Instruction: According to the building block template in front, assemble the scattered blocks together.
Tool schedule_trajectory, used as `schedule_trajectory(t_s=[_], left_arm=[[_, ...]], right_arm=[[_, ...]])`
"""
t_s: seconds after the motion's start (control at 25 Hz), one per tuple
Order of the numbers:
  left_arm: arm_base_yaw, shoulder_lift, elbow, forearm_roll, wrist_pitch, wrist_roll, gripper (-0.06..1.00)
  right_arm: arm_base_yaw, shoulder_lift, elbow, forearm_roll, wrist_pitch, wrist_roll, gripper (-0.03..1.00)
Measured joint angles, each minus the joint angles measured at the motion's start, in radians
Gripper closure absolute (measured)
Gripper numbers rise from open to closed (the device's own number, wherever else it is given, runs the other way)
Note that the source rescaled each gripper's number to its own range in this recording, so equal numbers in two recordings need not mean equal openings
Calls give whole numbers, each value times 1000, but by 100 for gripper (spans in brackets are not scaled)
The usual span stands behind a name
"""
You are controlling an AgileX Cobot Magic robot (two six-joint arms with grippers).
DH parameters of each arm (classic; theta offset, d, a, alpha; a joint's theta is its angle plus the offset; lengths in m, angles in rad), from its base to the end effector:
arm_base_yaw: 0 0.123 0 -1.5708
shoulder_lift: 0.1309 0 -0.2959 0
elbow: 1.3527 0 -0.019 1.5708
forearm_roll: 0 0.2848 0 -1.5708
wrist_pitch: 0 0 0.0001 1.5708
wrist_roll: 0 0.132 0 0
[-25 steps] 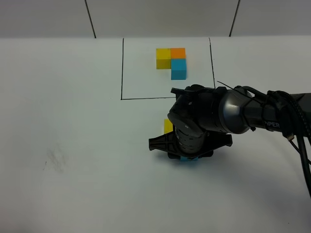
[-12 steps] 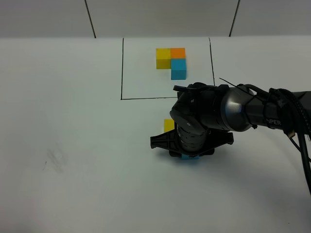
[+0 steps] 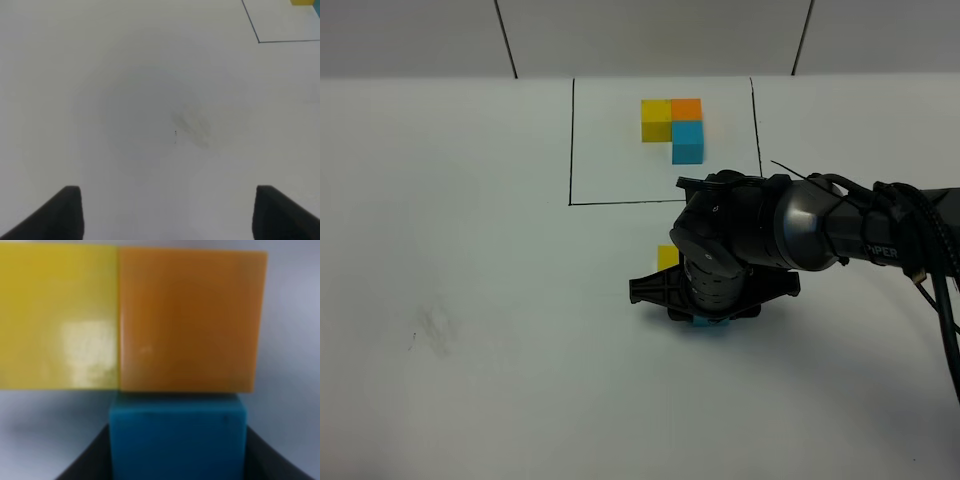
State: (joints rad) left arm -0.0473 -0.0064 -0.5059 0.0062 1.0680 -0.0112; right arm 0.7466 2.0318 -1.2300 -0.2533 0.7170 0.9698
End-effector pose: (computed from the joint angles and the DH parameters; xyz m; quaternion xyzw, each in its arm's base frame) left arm 0.0485 -0.0016 0.2764 0.0152 0.8518 -0.0122 0.5235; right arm 0.3177 0.2643 0.0676 0.0216 0.9934 -0.0063 0.1128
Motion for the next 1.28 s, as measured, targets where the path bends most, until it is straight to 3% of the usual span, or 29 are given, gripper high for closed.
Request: schedule_trajectory(t_s=[0.92, 1.28], left_arm=[[0, 0, 0, 0, 0, 0, 46], [0, 0, 0, 0, 0, 2, 46]], right_arm=[[-1, 1, -2, -33, -4, 25, 72], [-4, 3, -55, -14, 55, 24, 72]])
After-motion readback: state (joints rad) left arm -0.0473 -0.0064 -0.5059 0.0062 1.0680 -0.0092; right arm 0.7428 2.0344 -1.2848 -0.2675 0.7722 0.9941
